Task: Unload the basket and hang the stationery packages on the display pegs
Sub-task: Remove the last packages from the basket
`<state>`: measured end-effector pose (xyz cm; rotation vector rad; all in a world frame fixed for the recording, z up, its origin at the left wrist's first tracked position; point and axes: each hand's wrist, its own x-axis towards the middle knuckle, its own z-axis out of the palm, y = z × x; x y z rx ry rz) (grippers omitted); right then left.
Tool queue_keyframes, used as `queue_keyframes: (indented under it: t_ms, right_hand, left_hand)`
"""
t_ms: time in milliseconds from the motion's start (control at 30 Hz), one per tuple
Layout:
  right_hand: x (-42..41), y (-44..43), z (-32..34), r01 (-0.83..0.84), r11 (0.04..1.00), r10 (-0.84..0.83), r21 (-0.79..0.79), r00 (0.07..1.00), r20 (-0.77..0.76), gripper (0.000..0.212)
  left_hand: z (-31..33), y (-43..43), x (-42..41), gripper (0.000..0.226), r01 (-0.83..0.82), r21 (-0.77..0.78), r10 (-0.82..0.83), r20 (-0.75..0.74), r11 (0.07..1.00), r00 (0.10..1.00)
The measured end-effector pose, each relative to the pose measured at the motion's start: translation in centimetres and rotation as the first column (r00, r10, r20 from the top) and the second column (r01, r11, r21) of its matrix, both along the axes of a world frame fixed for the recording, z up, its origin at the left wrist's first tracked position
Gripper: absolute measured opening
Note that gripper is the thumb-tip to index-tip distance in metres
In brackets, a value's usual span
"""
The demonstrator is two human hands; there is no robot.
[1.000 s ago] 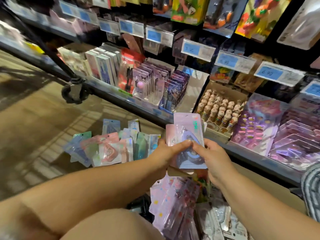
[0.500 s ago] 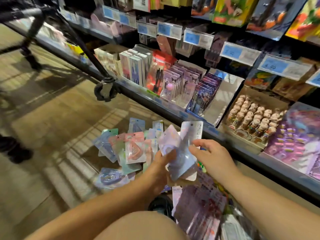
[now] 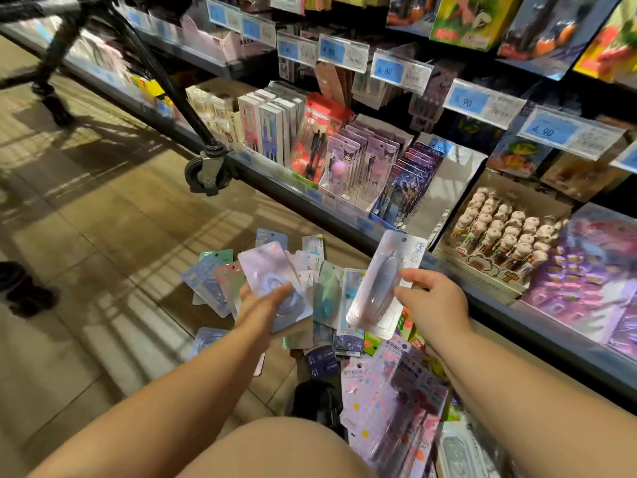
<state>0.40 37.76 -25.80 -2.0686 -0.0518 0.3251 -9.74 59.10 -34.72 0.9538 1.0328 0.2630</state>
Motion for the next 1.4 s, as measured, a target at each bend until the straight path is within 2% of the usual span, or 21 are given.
queue_keyframes:
  t_ms: [100,233,300,400,433,467,500,567,600,667,700,800,867,933,1000,1067,1133,1200,1267,1400]
  right_hand:
    - [0.2,0.0,-0.4,0.004,1.000,-0.004,0.013,0.999,-0.046,0.025]
    - [0.3,0.1,-0.6,0.022,0.999,-0.019,0.031,0.996,-0.084,0.027]
    - [0.4,0.2,-0.6,0.018,0.999,-0.015,0.037,0.996,-0.088,0.027]
    - [0.7,0.5,-0.5,-0.001,0.998,0.007,0.057,0.995,-0.098,0.030]
    - [0.8,0.7,-0.5,-0.011,0.998,0.017,0.058,0.994,-0.105,0.030]
    - [0.8,0.8,-0.5,-0.018,0.998,0.025,0.061,0.993,-0.113,0.030]
    - [0.9,0.8,-0.6,-0.020,0.998,0.028,0.068,0.992,-0.121,0.031]
    - [0.8,1.0,-0.7,-0.021,0.996,0.033,0.086,0.989,-0.145,0.031]
    - [0.7,1.1,-0.8,-0.024,0.996,0.038,0.091,0.987,-0.154,0.030]
    - [0.6,1.2,-0.7,-0.014,0.993,0.034,0.115,0.985,-0.170,0.028]
    - [0.5,1.3,-0.7,-0.010,0.993,0.031,0.122,0.984,-0.173,0.027]
    - [0.4,1.1,-0.6,-0.002,0.995,0.017,0.099,0.988,-0.151,0.026]
    - [0.3,0.8,-0.6,-0.005,0.998,0.014,0.066,0.992,-0.128,0.027]
    - [0.4,0.4,-0.8,-0.027,0.999,0.032,0.039,0.992,-0.124,0.027]
    - [0.4,0.1,-0.6,-0.068,0.998,0.069,0.017,0.986,-0.153,0.028]
    - [0.4,-0.4,-0.6,-0.093,0.996,0.088,-0.020,0.984,-0.157,0.032]
    - [0.4,-0.9,-0.6,-0.076,0.997,0.074,-0.005,0.983,-0.167,0.032]
    - [0.4,-1.3,-0.6,-0.056,0.998,0.058,0.019,0.981,-0.183,0.026]
    - [0.4,-1.9,-0.5,-0.038,0.999,0.045,0.038,0.981,-0.191,0.022]
    - [0.6,-3.1,-0.2,-0.027,0.999,0.023,-0.028,0.990,-0.138,0.020]
  left_hand:
    - [-1.4,2.4,0.0,0.068,0.021,0.110,-0.007,-0.129,0.994,0.992]
    - [-3.1,4.8,0.8,0.095,0.035,0.213,0.028,-0.288,0.976,0.957]
    - [-3.4,5.1,1.3,0.096,0.026,0.228,0.047,-0.308,0.973,0.950]
    - [-3.2,5.6,2.1,0.080,0.055,0.285,0.068,-0.405,0.957,0.912]
    - [-2.9,5.7,2.5,0.071,0.091,0.323,0.079,-0.478,0.942,0.875]
    - [-2.2,5.6,2.6,0.064,0.224,0.357,0.041,-0.604,0.907,0.796]
    - [-1.5,5.2,3.1,0.056,0.307,0.379,0.026,-0.665,0.873,0.747]
    - [0.2,3.6,4.1,0.043,0.432,0.455,-0.042,-0.649,0.778,0.760]
    - [1.0,2.4,4.5,0.040,0.441,0.483,-0.109,-0.572,0.757,0.813]
    - [2.6,-0.7,5.0,0.035,0.386,0.419,-0.262,-0.324,0.822,0.909]
    - [3.5,-2.5,4.9,0.035,0.393,0.344,-0.342,-0.201,0.853,0.918]
    - [6.2,-7.3,4.0,0.034,0.528,0.211,-0.536,-0.021,0.823,0.844]
    - [6.8,-9.3,3.2,0.025,0.579,0.087,-0.586,0.117,0.811,0.802]
    - [6.1,-9.9,2.6,0.017,0.589,0.039,-0.586,0.181,0.807,0.790]
    - [4.6,-9.3,2.3,0.019,0.527,0.064,-0.530,0.131,0.848,0.838]
    - [3.1,-8.0,2.2,0.026,0.426,0.101,-0.427,-0.018,0.899,0.904]
    - [1.5,-6.7,2.2,0.030,0.372,0.151,-0.352,-0.144,0.916,0.925]
    - [0.8,-5.6,2.5,0.023,0.336,0.182,-0.296,-0.215,0.924,0.931]
    - [0.0,-4.5,3.0,0.012,0.342,0.205,-0.276,-0.293,0.917,0.915]
    - [-1.6,-2.4,4.3,0.046,0.489,0.190,-0.370,-0.443,0.851,0.816]
